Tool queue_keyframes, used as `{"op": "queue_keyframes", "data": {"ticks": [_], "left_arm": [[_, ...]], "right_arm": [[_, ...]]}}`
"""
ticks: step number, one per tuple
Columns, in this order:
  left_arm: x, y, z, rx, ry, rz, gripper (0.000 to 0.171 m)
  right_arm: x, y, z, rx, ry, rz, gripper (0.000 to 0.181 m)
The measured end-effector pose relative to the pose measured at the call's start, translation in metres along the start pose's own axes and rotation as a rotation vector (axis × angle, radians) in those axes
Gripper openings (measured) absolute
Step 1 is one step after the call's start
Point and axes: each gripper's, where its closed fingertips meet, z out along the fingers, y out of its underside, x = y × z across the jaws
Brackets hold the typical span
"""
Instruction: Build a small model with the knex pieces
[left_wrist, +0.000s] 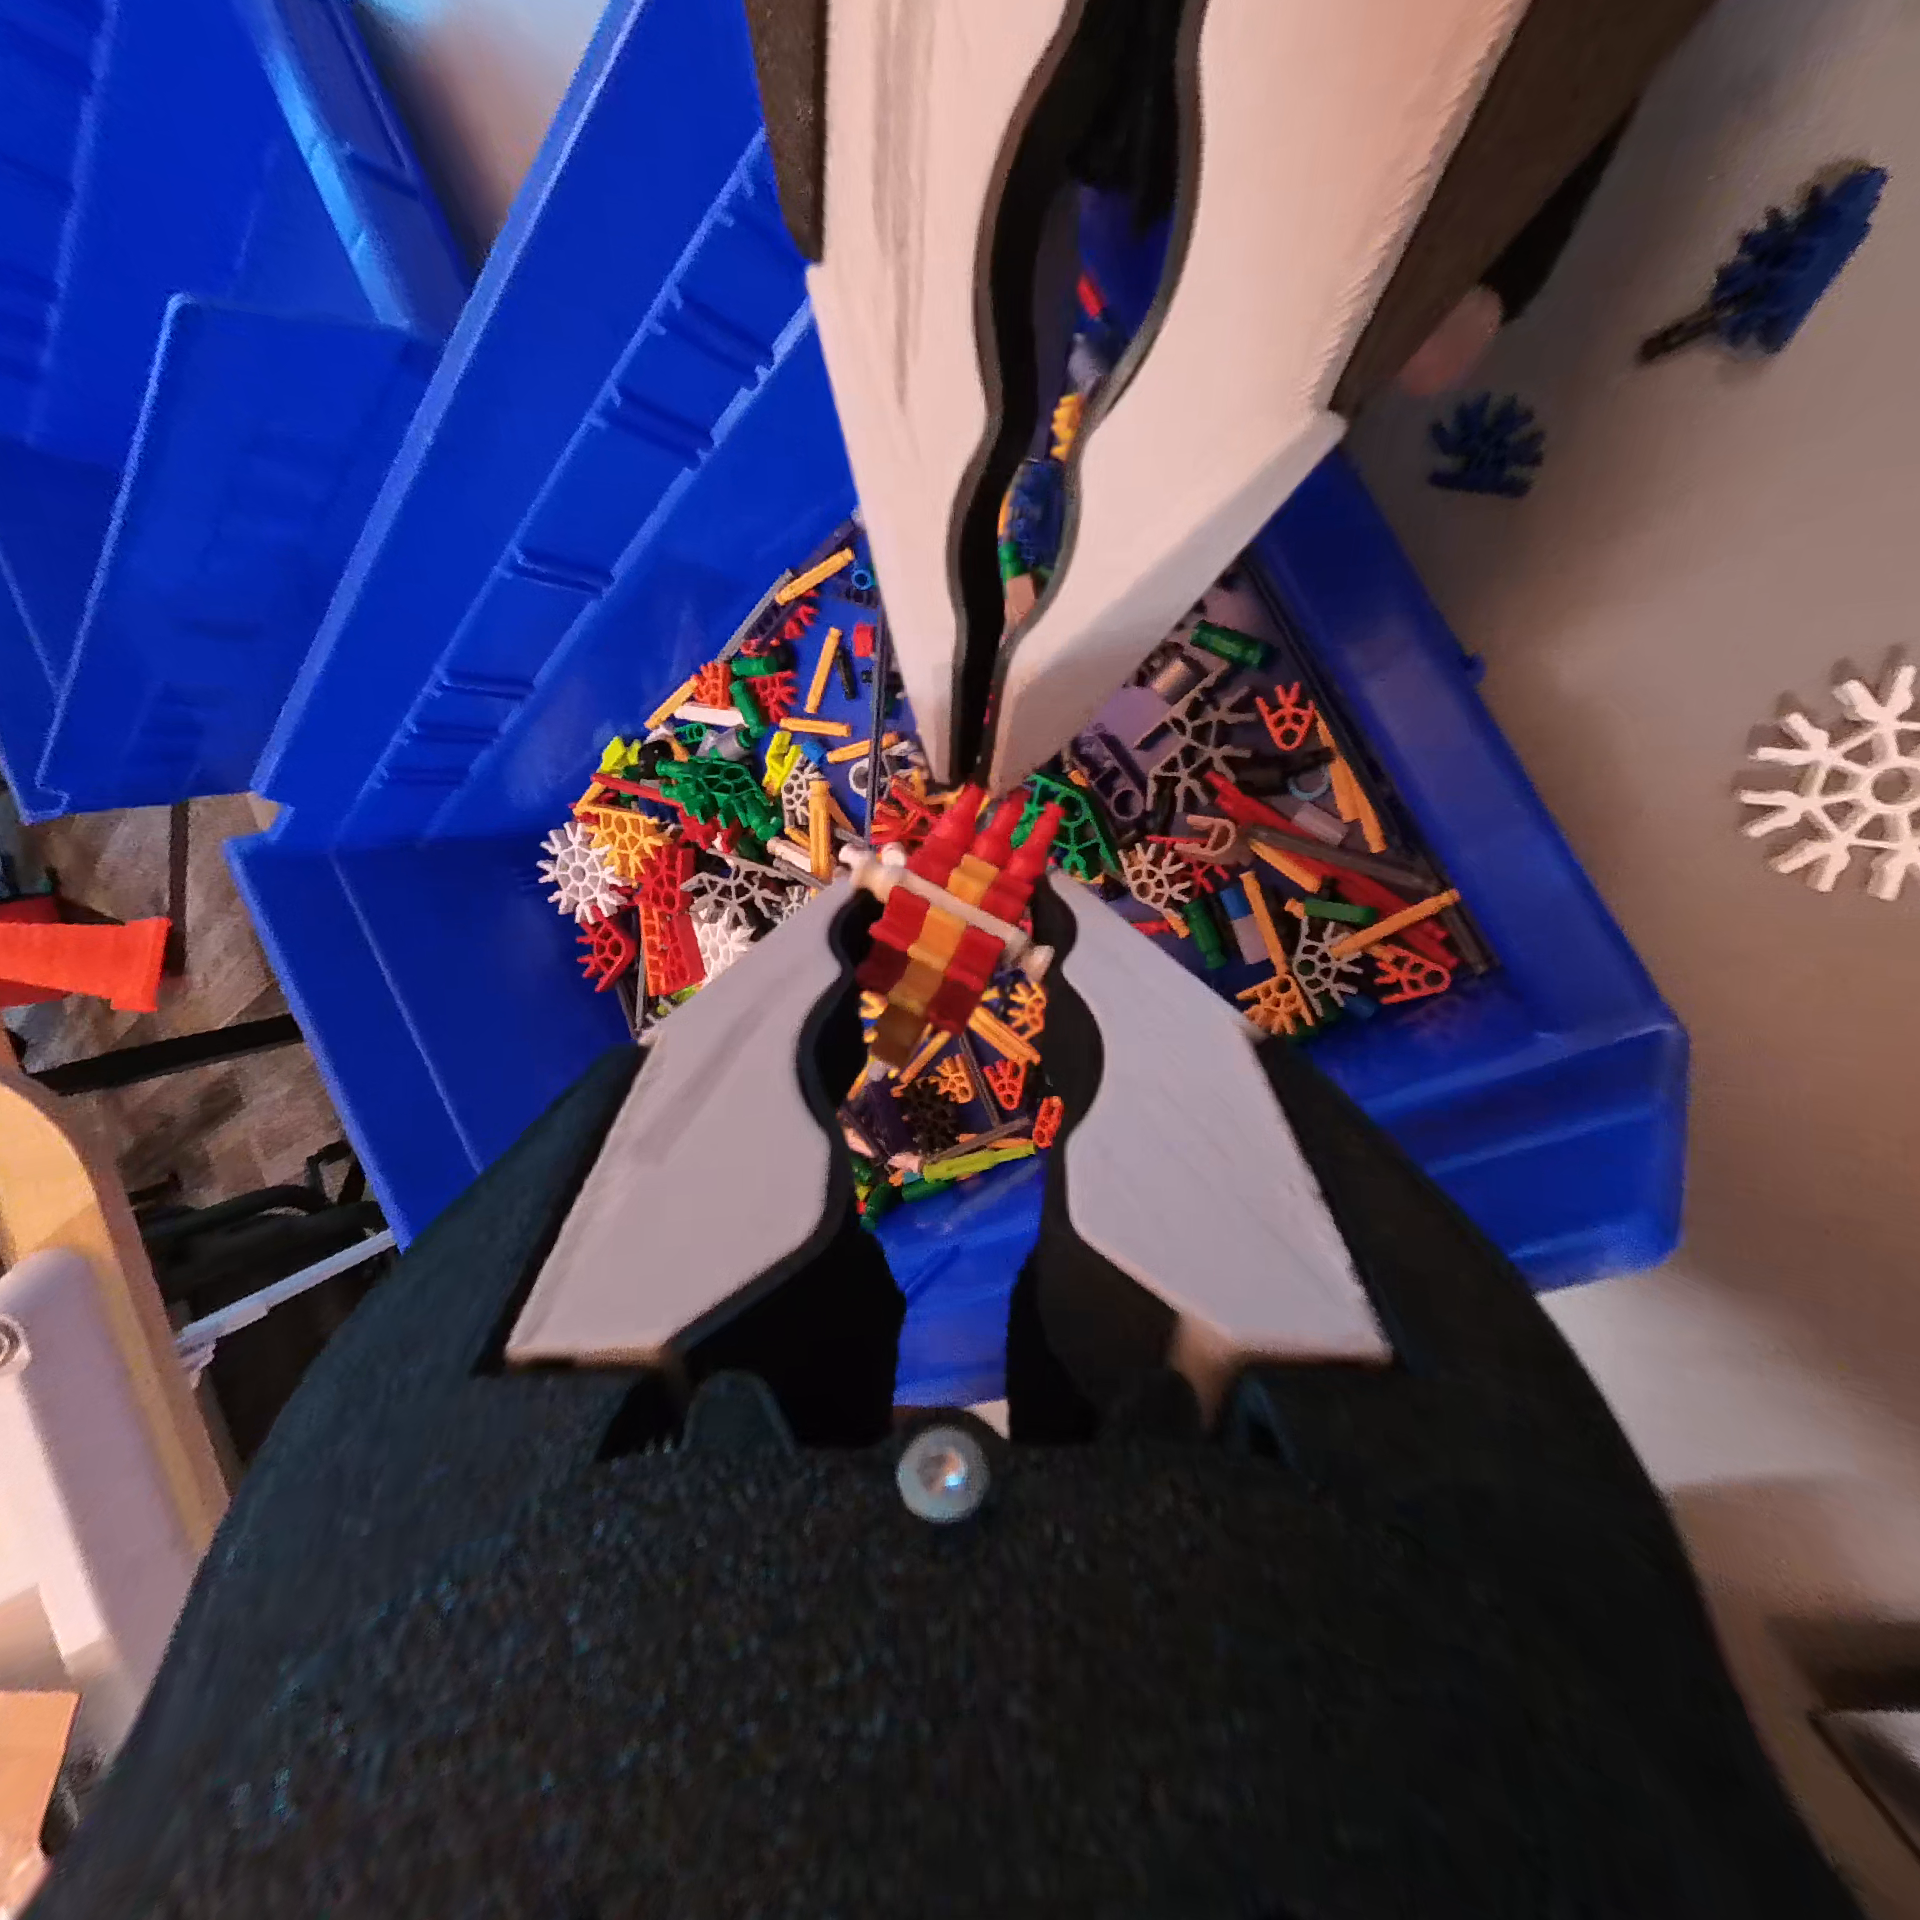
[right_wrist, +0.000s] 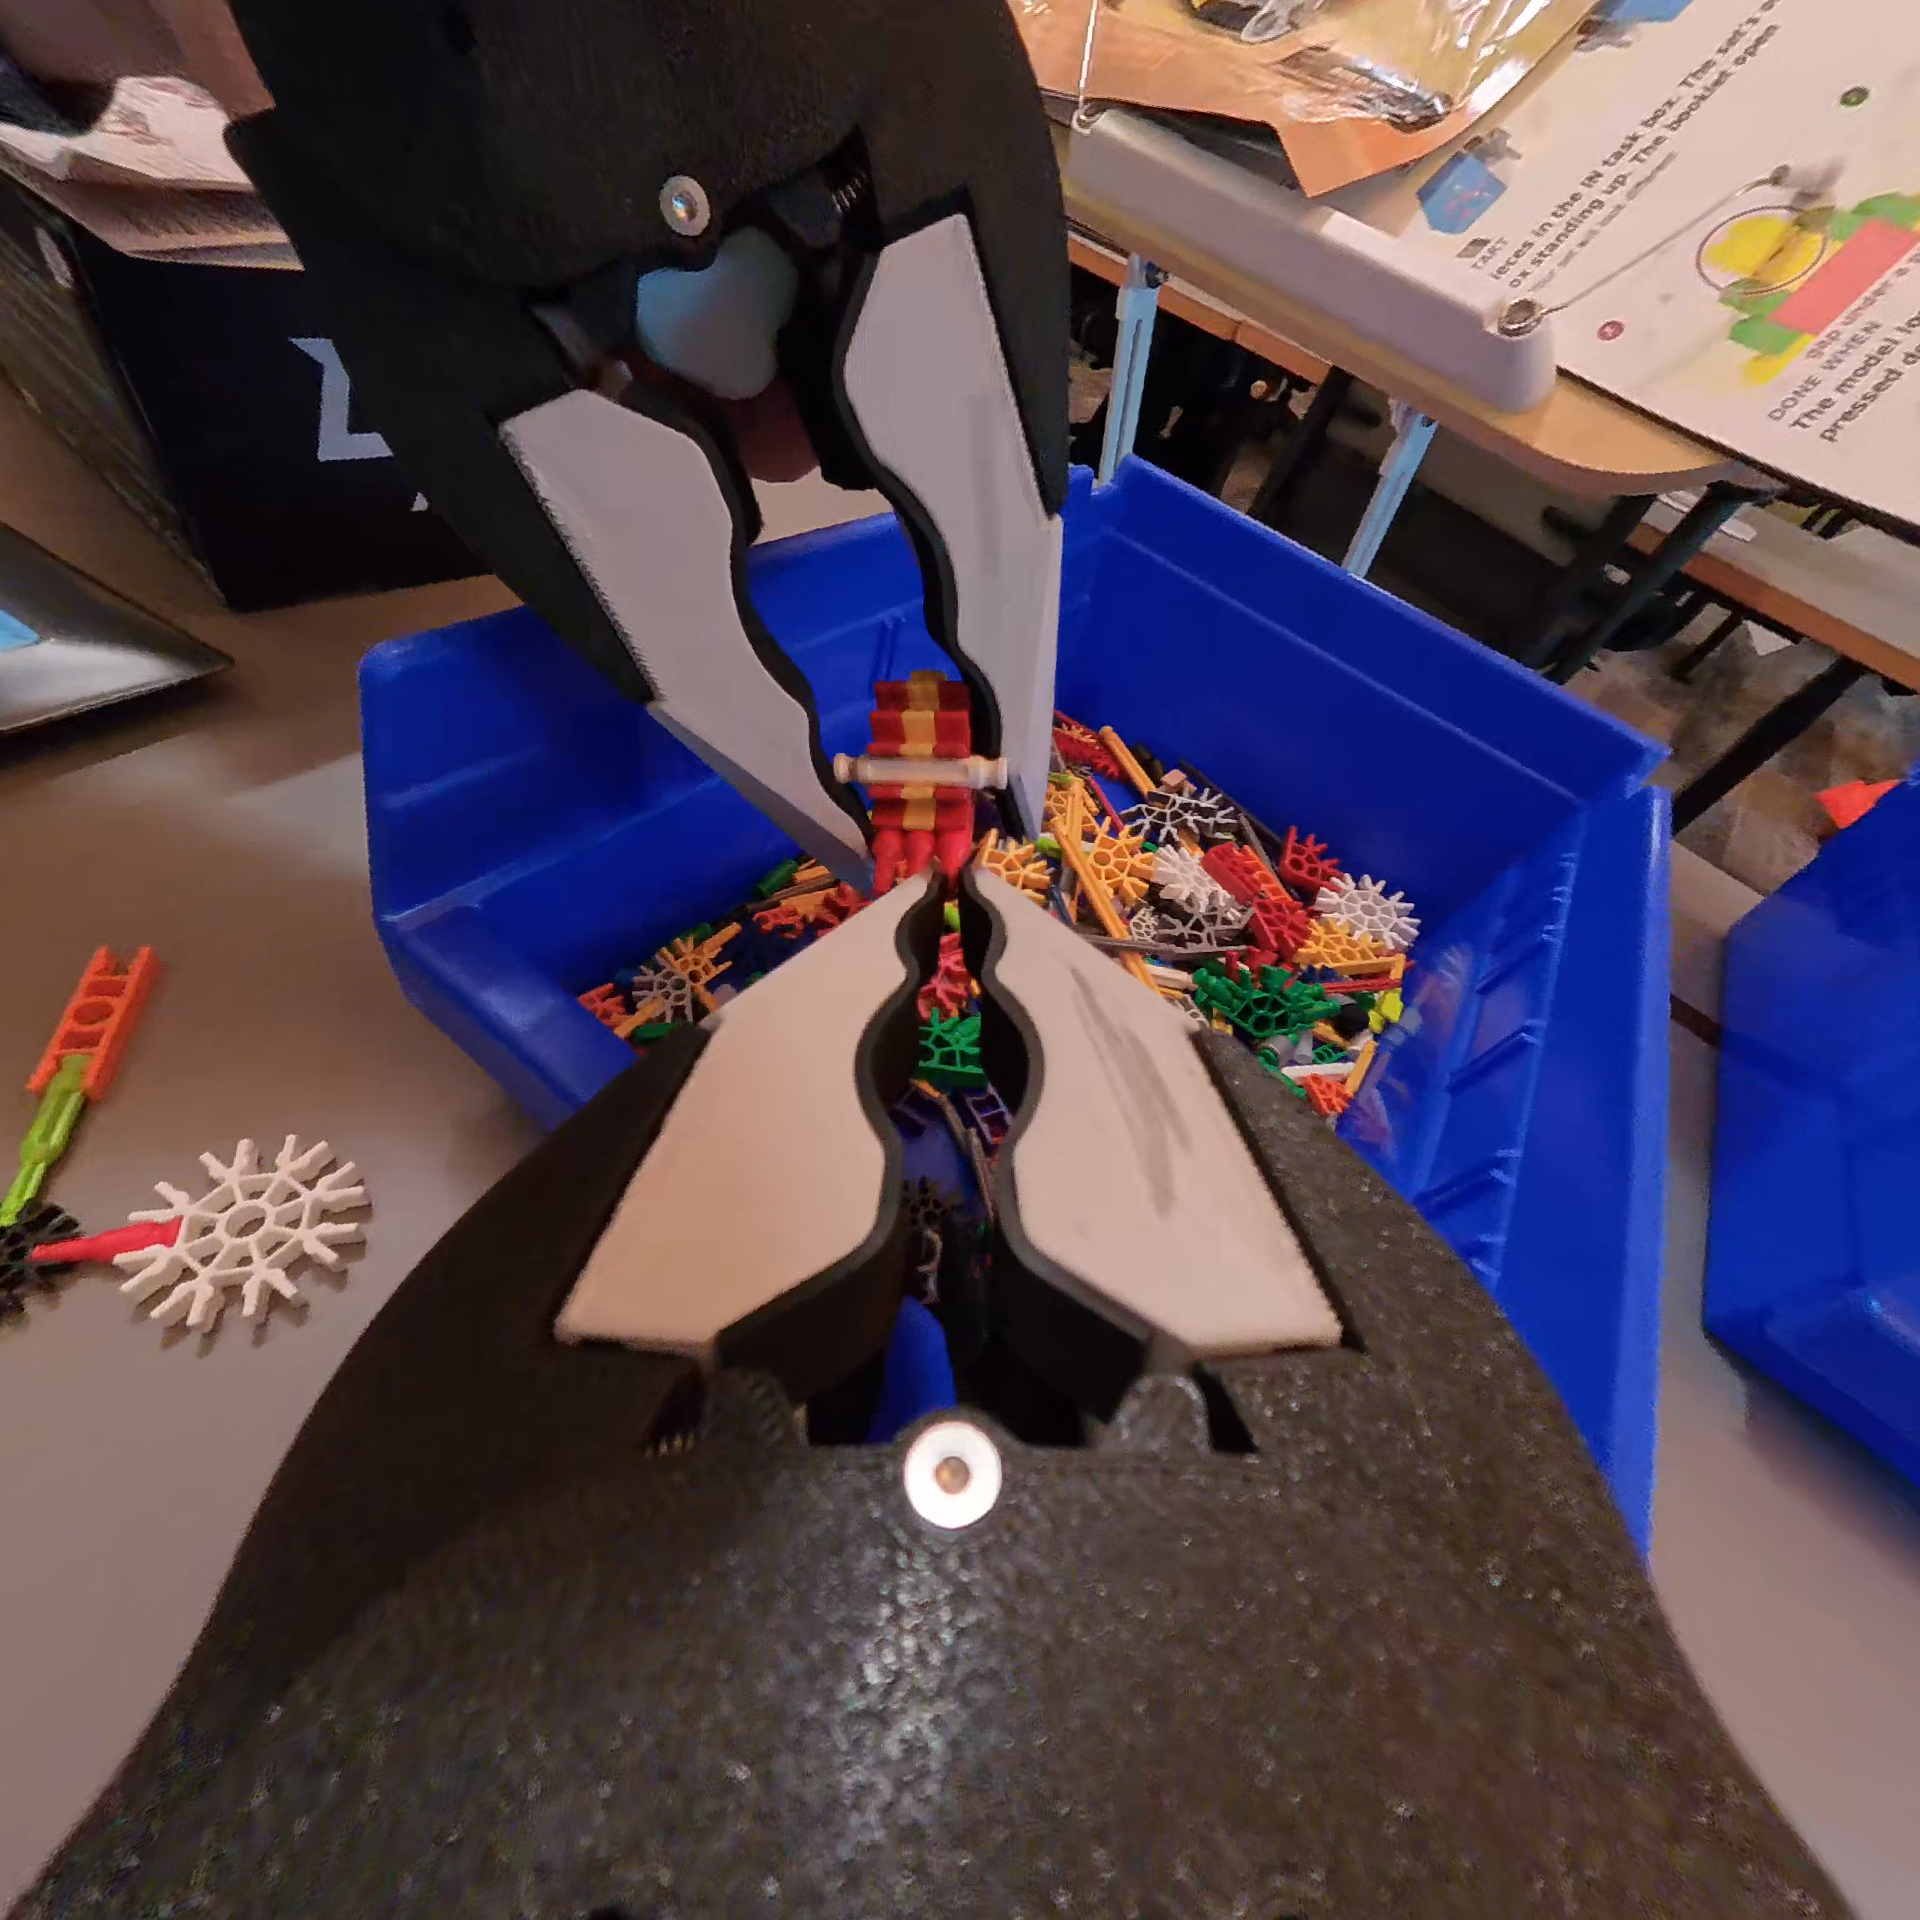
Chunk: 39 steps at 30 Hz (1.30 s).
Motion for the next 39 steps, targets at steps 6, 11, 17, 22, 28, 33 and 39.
{"op": "queue_keyframes", "data": {"ticks": [6, 11, 17, 22, 28, 33, 39], "left_arm": [[0.005, -0.008, -0.007, 0.059, 0.07, 0.004, 0.025], [0.011, -0.019, -0.002, 0.088, 0.107, 0.027, 0.026], [0.004, -0.016, -0.006, 0.102, 0.059, 0.043, 0.027], [0.007, -0.017, -0.007, 0.083, 0.048, 0.095, 0.027], [0.008, -0.015, -0.008, 0.052, 0.05, 0.146, 0.026], [0.011, -0.014, -0.006, 0.001, 0.015, 0.213, 0.027], [0.007, -0.013, -0.007, -0.033, -0.026, 0.255, 0.026]], "right_arm": [[-0.004, -0.008, -0.007, 0.072, -0.069, 0.068, 0.003], [-0.01, -0.012, -0.009, 0.096, -0.132, 0.11, 0.014], [-0.001, -0.013, -0.014, 0.12, -0.122, 0.173, 0.006], [-0.006, -0.012, -0.014, 0.115, -0.157, 0.177, 0.003], [-0.01, -0.01, -0.014, 0.1, -0.163, 0.16, 0.006], [-0.011, -0.007, -0.013, 0.078, -0.167, 0.16, 0.01], [-0.013, -0.006, -0.014, 0.074, -0.175, 0.142, 0.009]]}}
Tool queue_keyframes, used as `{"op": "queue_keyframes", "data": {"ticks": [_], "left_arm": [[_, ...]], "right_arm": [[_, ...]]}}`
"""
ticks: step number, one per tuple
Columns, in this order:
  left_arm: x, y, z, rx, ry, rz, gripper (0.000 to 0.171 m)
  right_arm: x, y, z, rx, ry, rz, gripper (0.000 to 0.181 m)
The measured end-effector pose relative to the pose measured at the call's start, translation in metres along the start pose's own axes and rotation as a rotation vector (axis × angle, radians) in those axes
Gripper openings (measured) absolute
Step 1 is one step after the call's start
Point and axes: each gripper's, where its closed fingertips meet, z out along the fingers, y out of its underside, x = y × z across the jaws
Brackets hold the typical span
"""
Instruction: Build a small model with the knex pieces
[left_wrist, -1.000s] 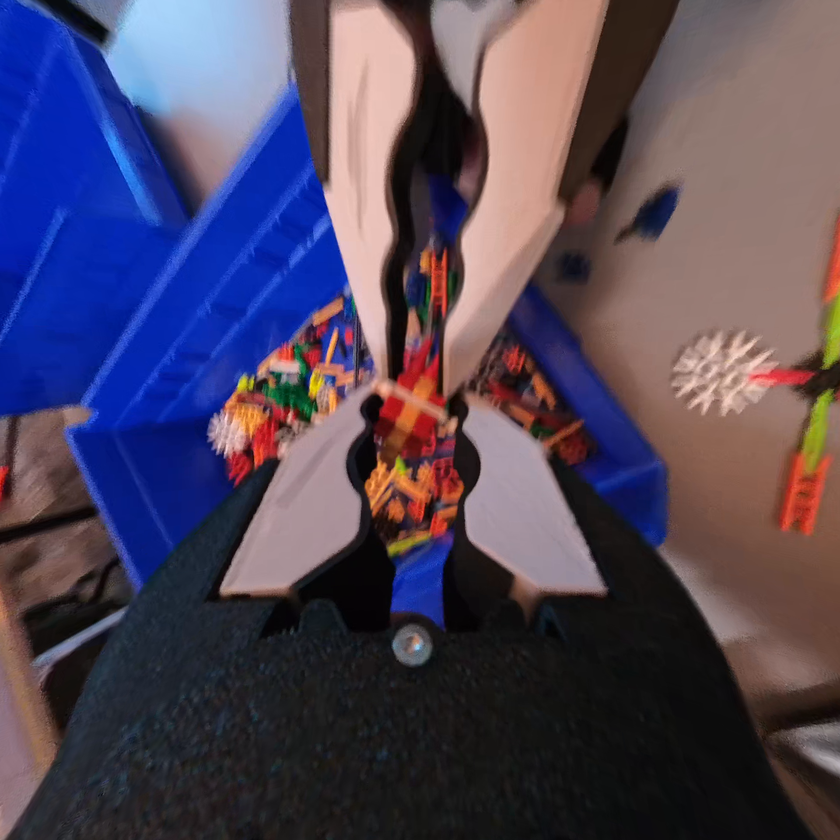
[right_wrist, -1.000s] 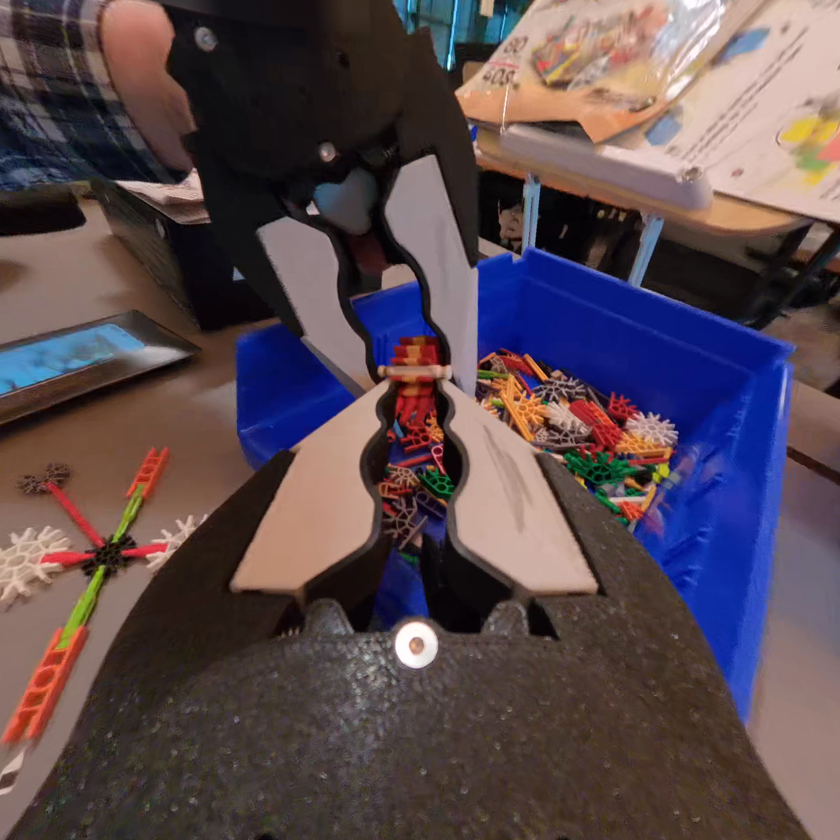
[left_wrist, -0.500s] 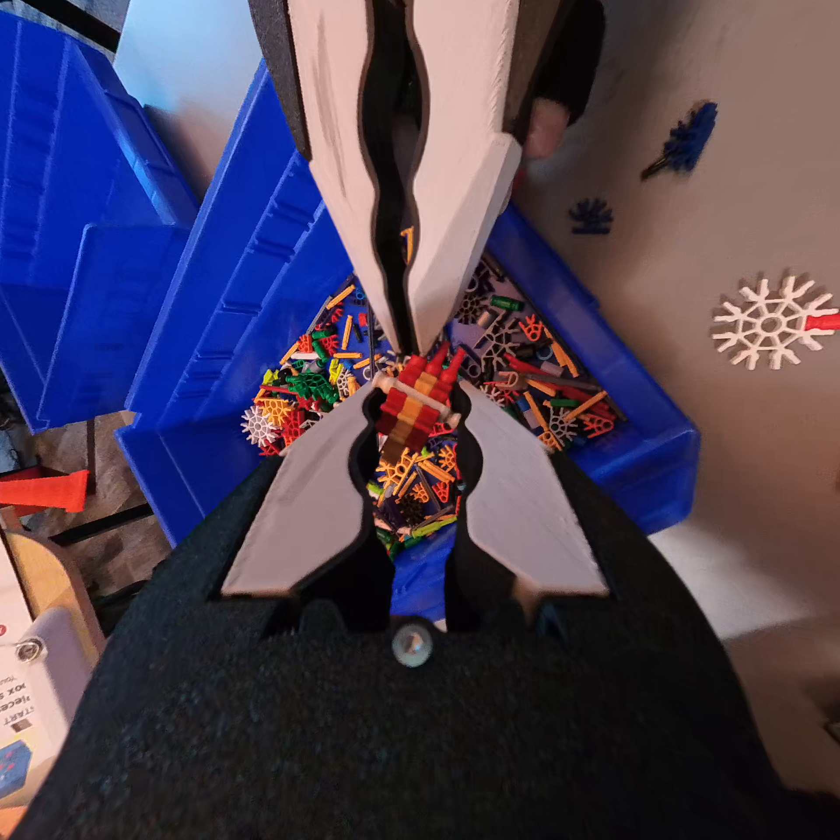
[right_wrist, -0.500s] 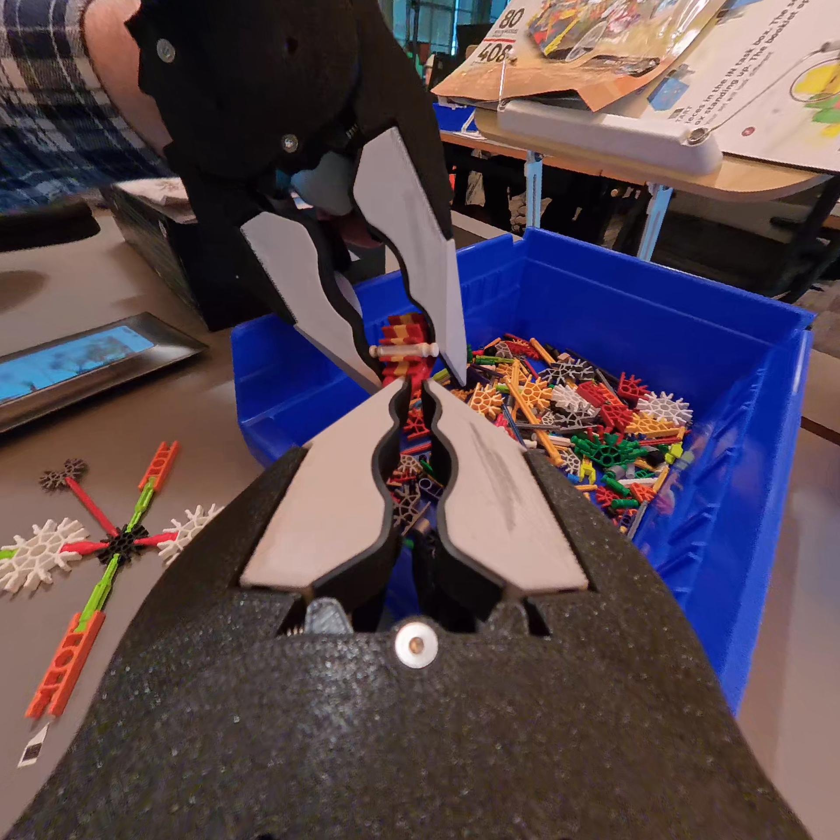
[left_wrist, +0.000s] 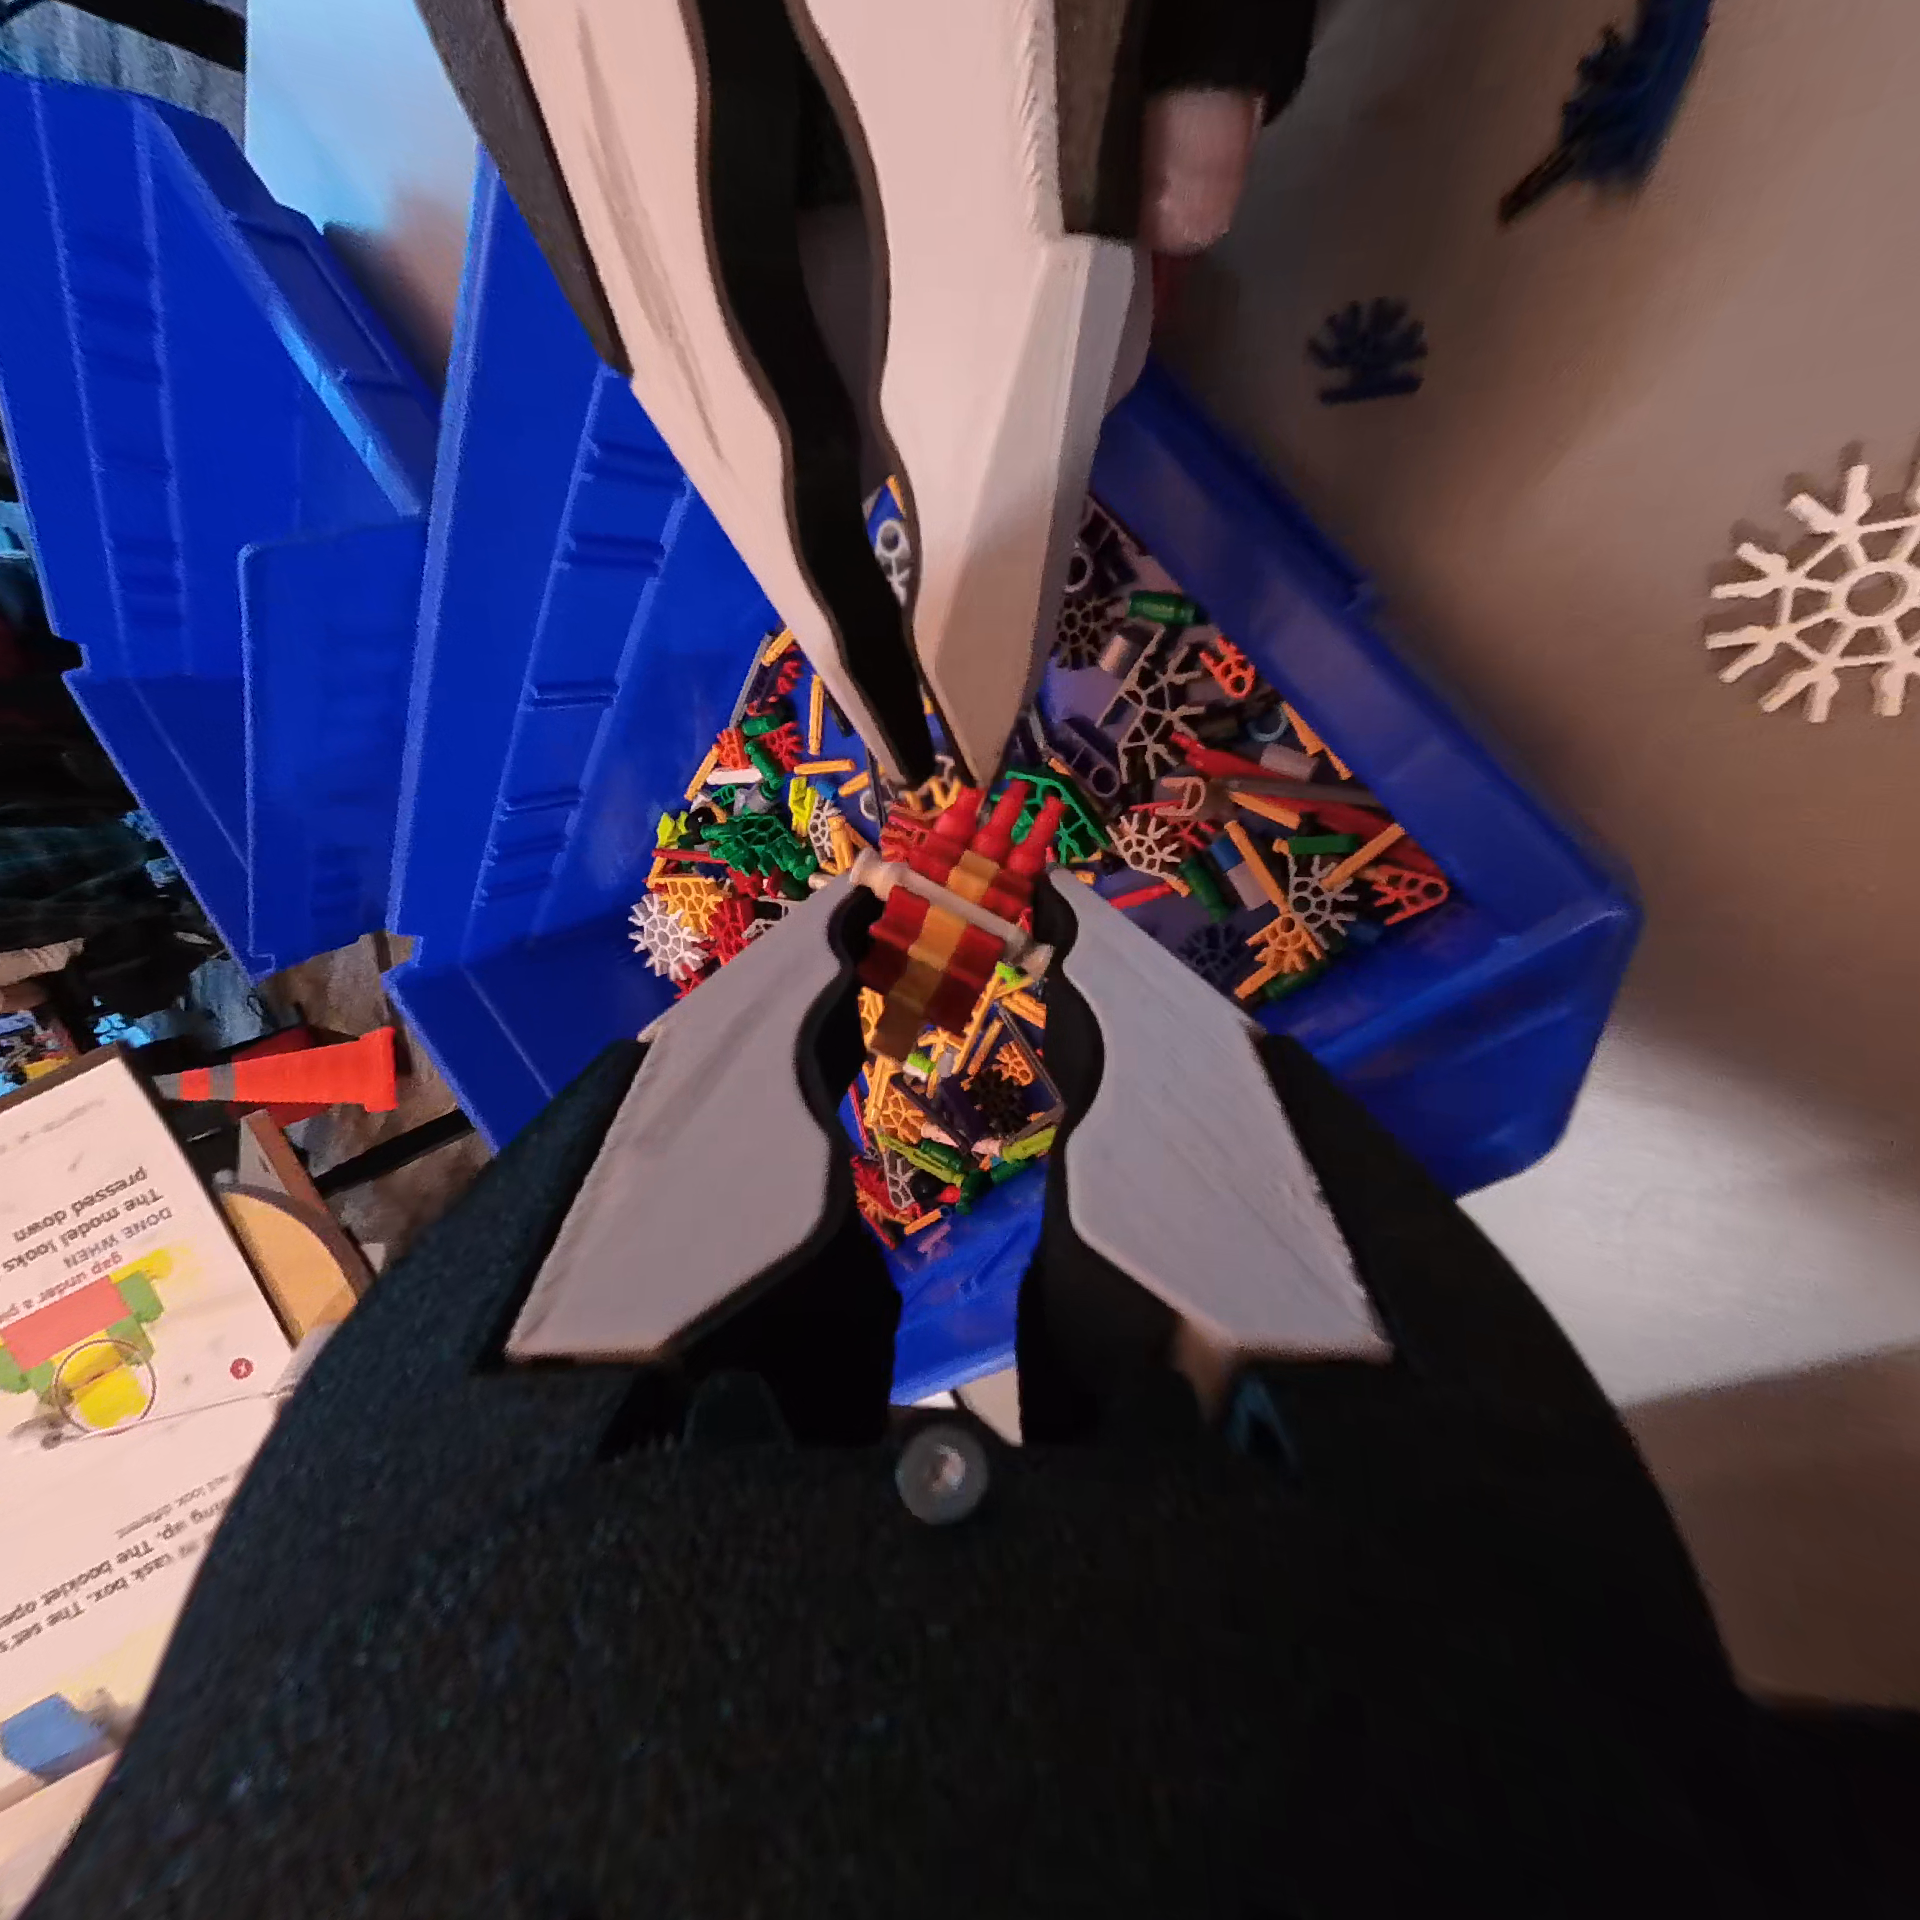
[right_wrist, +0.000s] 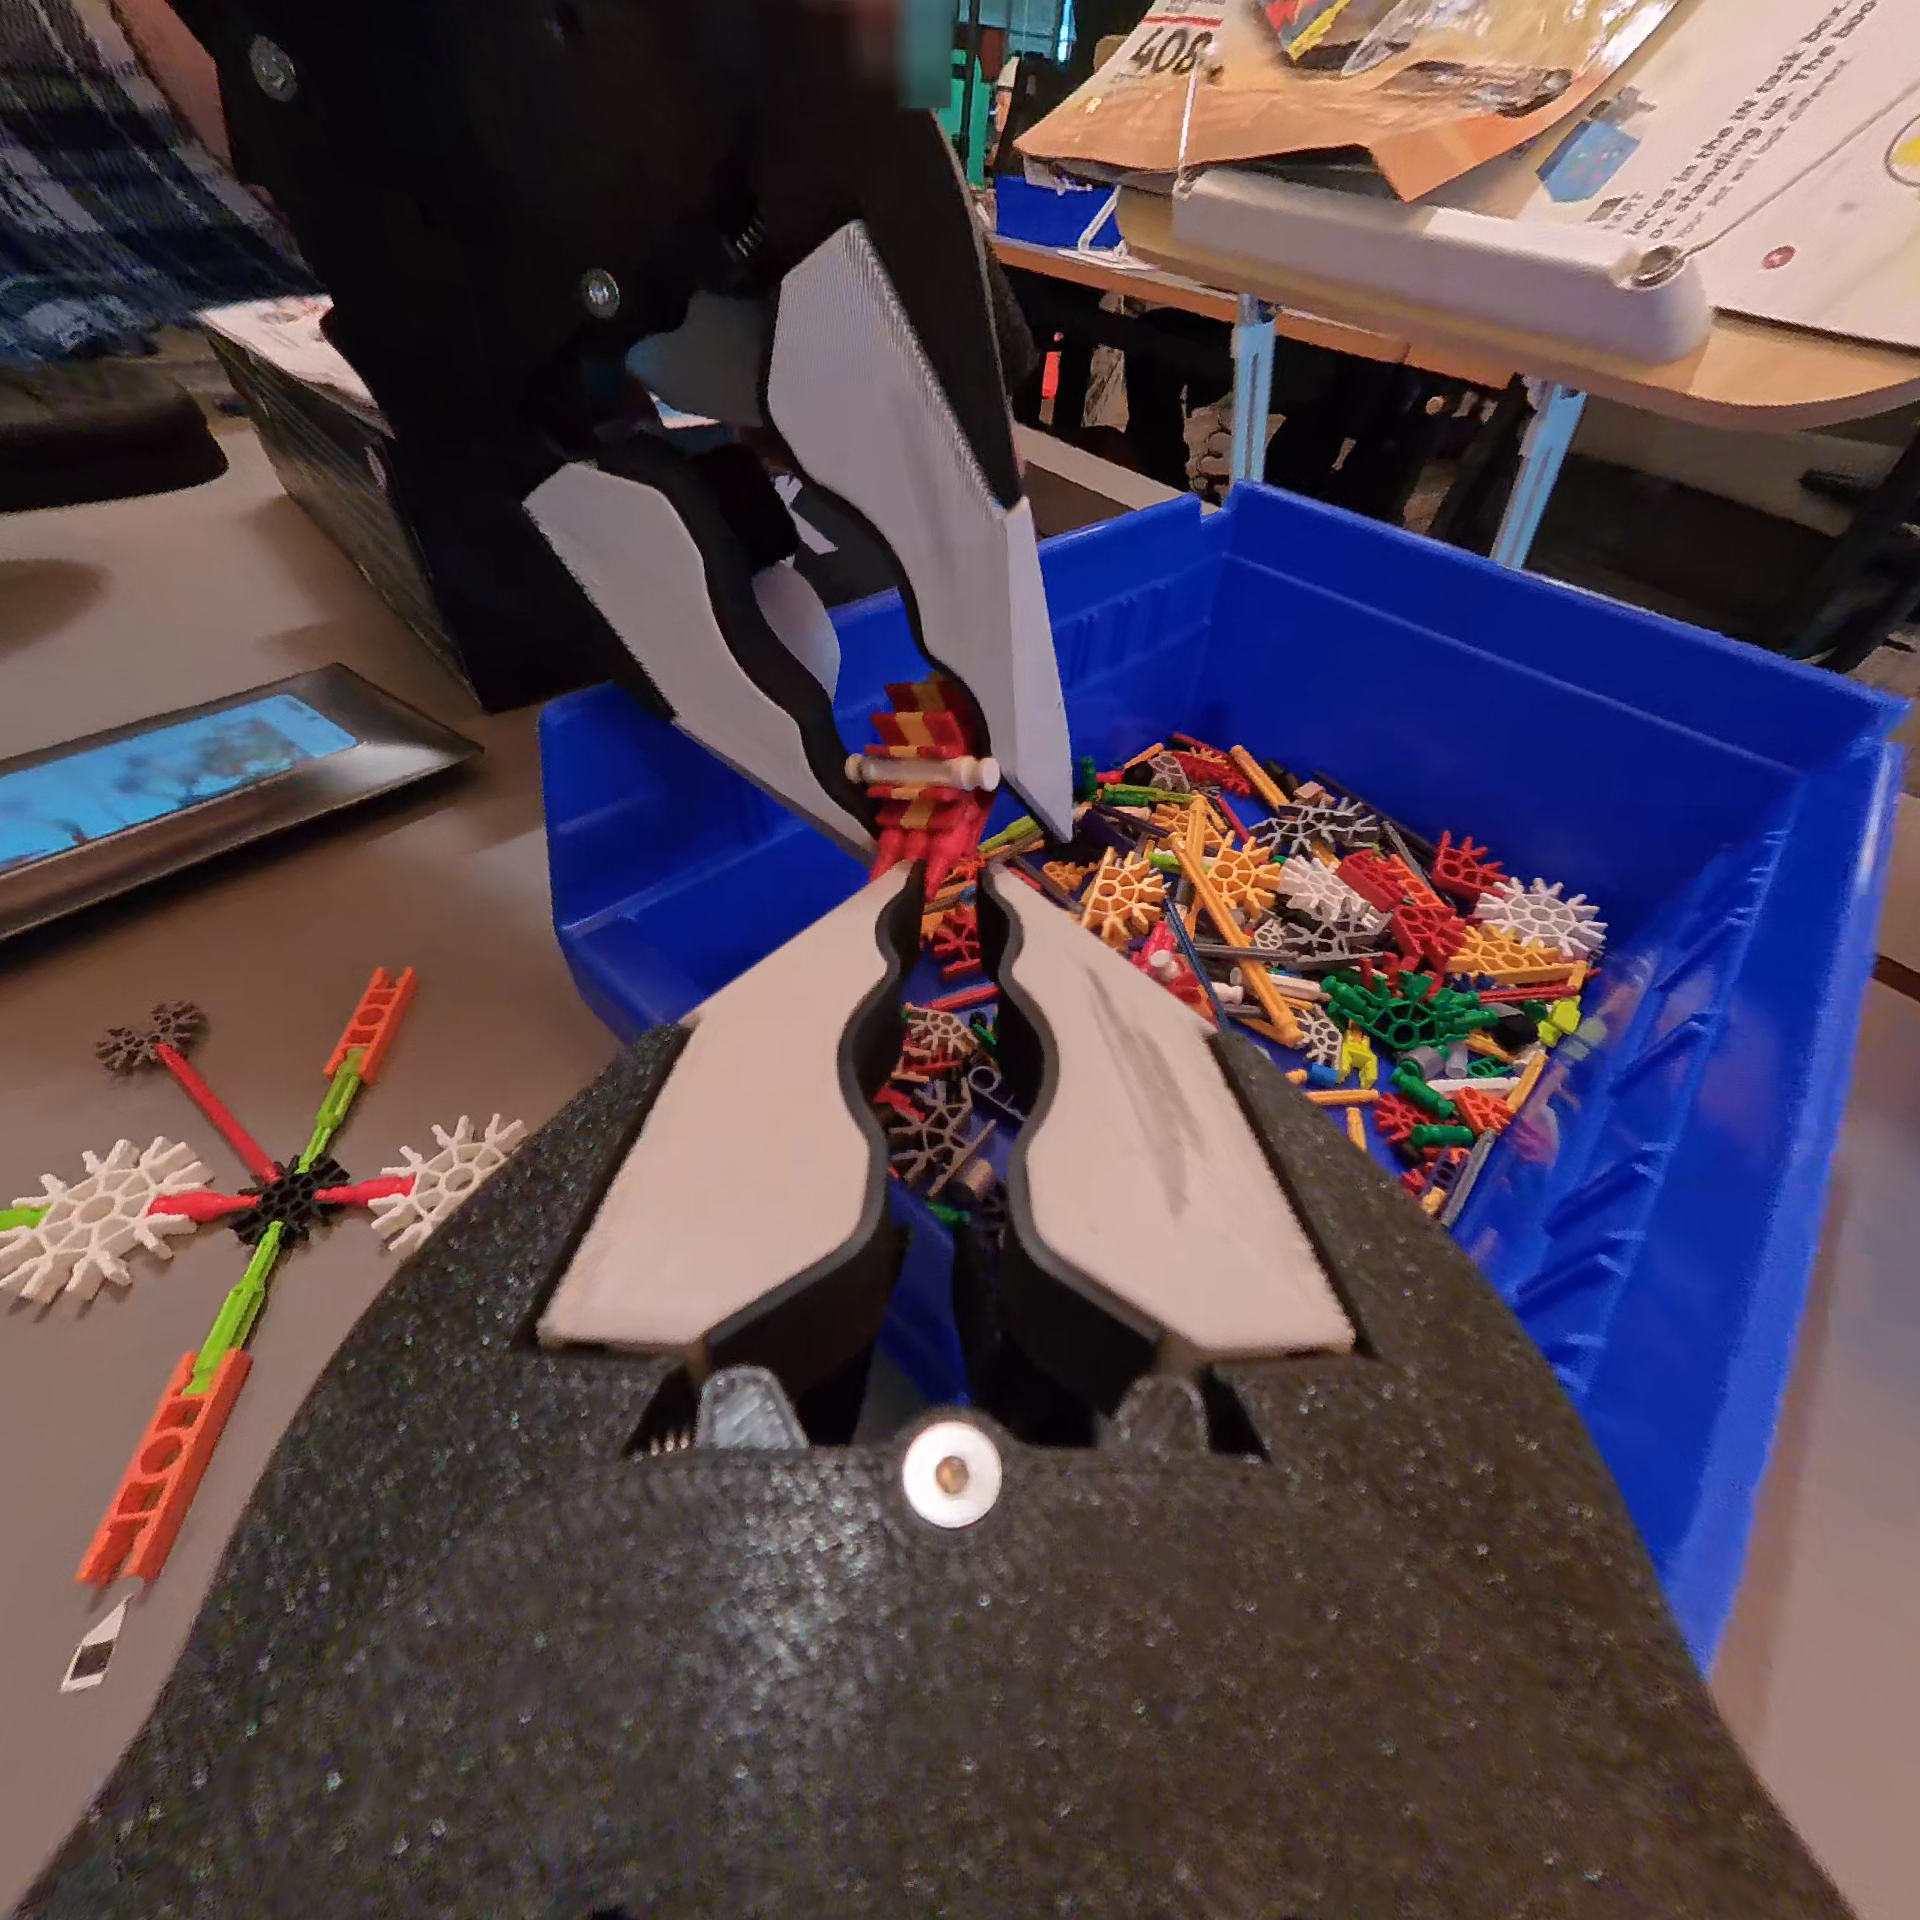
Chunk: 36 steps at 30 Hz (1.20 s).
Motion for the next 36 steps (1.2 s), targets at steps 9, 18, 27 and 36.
{"op": "queue_keyframes", "data": {"ticks": [9, 18, 27, 36], "left_arm": [[0.002, -0.001, 0.004, -0.06, -0.033, 0.082, 0.026], [0.002, -0.009, 0.006, -0.087, -0.075, 0.108, 0.025], [0.004, -0.01, 0.002, -0.023, -0.022, 0.051, 0.023], [-0.006, -0.01, -0.015, 0.116, 0.024, -0.125, 0.023]], "right_arm": [[-0.003, 0.009, 0.005, -0.052, -0.007, -0.013, 0.008], [0.001, 0.019, 0.009, -0.12, 0.027, -0.021, 0.002], [-0.001, 0.013, 0.007, -0.081, -0.004, 0.018, 0.002], [-0.005, -0.009, -0.005, 0.047, -0.077, 0.086, 0.024]]}}
